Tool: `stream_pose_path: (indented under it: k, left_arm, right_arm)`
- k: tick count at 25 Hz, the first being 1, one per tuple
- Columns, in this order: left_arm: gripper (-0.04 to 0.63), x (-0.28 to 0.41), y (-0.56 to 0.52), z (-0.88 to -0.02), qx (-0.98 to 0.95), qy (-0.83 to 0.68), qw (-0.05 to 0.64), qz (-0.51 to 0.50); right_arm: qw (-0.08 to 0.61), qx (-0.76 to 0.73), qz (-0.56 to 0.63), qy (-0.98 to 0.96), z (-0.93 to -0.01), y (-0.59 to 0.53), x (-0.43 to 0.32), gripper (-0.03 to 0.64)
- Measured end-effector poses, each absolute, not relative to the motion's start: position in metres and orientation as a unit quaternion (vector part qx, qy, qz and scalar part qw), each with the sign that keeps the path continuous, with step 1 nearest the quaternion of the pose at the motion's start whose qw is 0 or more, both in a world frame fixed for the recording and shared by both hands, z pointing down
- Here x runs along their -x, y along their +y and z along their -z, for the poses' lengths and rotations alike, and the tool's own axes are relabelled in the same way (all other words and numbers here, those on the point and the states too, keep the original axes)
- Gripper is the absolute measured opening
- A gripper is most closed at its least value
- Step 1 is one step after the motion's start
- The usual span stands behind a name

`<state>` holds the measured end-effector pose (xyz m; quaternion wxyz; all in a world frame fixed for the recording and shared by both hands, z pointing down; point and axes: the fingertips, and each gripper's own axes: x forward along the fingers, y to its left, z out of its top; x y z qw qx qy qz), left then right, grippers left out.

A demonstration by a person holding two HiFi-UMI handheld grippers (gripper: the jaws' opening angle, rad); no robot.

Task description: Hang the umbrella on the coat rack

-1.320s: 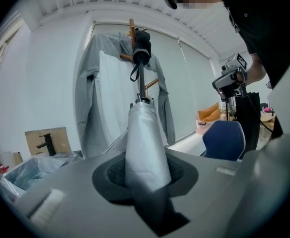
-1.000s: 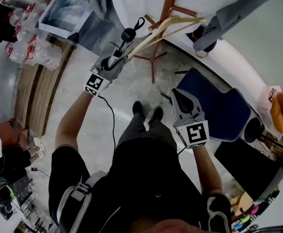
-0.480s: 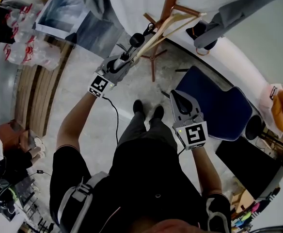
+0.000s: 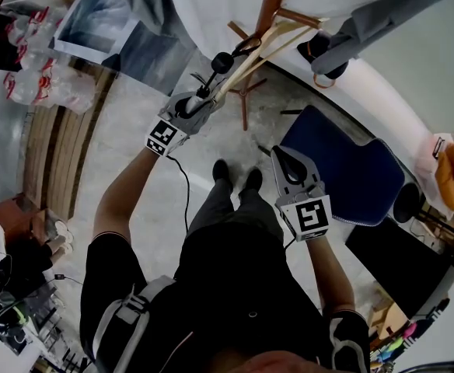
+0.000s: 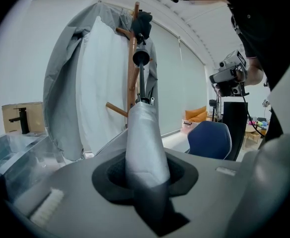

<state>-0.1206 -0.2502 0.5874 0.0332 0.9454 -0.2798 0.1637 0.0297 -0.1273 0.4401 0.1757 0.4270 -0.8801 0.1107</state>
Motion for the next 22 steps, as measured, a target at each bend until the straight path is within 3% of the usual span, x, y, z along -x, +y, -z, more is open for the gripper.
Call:
stream_pose_path:
  k: [22]
  left_arm:
    - [0.104,0.129,-0.237,-0.598,-0.936,-0.308,0.09,-0.144]
  right_arm:
    - [0.18,-0.414,-0.116,-0.885,-0.442,-0.129,-0.025,0.002]
